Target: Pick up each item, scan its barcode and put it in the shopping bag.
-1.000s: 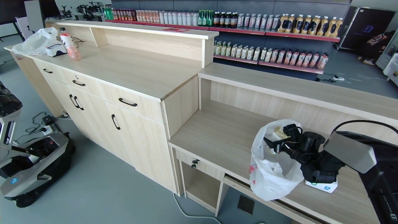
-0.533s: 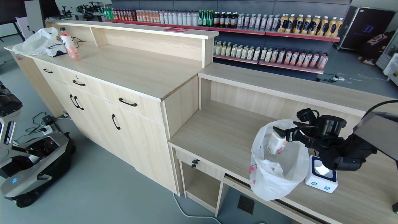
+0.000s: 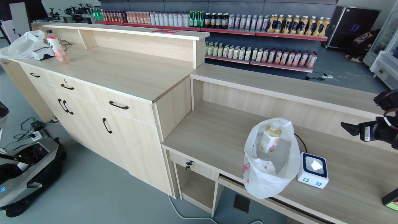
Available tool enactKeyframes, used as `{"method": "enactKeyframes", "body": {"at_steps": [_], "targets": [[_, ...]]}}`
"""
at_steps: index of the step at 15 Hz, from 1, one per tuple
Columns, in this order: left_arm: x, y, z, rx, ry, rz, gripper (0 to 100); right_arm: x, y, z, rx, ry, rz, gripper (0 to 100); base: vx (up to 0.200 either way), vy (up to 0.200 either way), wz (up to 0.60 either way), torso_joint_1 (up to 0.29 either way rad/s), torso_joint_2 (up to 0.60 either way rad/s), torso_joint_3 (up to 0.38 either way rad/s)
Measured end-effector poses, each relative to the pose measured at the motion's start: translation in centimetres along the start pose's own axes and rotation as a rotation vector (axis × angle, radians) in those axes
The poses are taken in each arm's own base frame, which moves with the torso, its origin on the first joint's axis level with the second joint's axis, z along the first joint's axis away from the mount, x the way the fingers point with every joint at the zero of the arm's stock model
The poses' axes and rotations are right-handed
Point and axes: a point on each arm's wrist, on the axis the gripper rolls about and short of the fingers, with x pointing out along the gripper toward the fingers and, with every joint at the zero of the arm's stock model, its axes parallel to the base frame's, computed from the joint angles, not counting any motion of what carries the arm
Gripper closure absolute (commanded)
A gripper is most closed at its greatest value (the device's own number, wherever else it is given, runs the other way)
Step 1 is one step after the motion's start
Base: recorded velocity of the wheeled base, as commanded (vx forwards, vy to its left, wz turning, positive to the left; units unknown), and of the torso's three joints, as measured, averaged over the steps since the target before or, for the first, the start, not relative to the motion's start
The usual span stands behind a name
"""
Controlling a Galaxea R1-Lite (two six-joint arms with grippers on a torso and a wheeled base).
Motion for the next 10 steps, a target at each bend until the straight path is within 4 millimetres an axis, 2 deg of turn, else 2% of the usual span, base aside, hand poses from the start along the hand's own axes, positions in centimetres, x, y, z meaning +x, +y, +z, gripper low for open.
{"method": "enactKeyframes", "body": {"at_steps": [3,5,7,8,10], "targets": [[0.0,0.0,0.0,0.0,0.0,-0.001,0,-4.7,-5.8,-1.9,-0.044,0.28,-0.362,0,0.0,0.0,-0.6,0.004,0.0,0.001],[0.0,0.0,0.0,0.0,-0.001,0.0,0,-6.6,-8.8,-2.9,-0.076,0.403,-0.531,0,0.0,0.0,0.0,0.0,0.0,0.0],[0.0,0.0,0.0,0.0,0.0,-0.001,0,-6.3,-11.3,-4.7,-0.09,0.471,-0.608,0,0.0,0.0,0.0,0.0,0.0,0.0],[0.0,0.0,0.0,0.0,-0.001,0.0,0,-5.6,-12.5,-5.9,-0.11,0.485,-0.585,0,0.0,0.0,0.0,0.0,0.0,0.0],[0.0,0.0,0.0,0.0,0.0,-0.001,0,-4.5,-14.9,-8.6,-0.206,0.472,-0.432,0,0.0,0.0,0.0,0.0,0.0,0.0]]}}
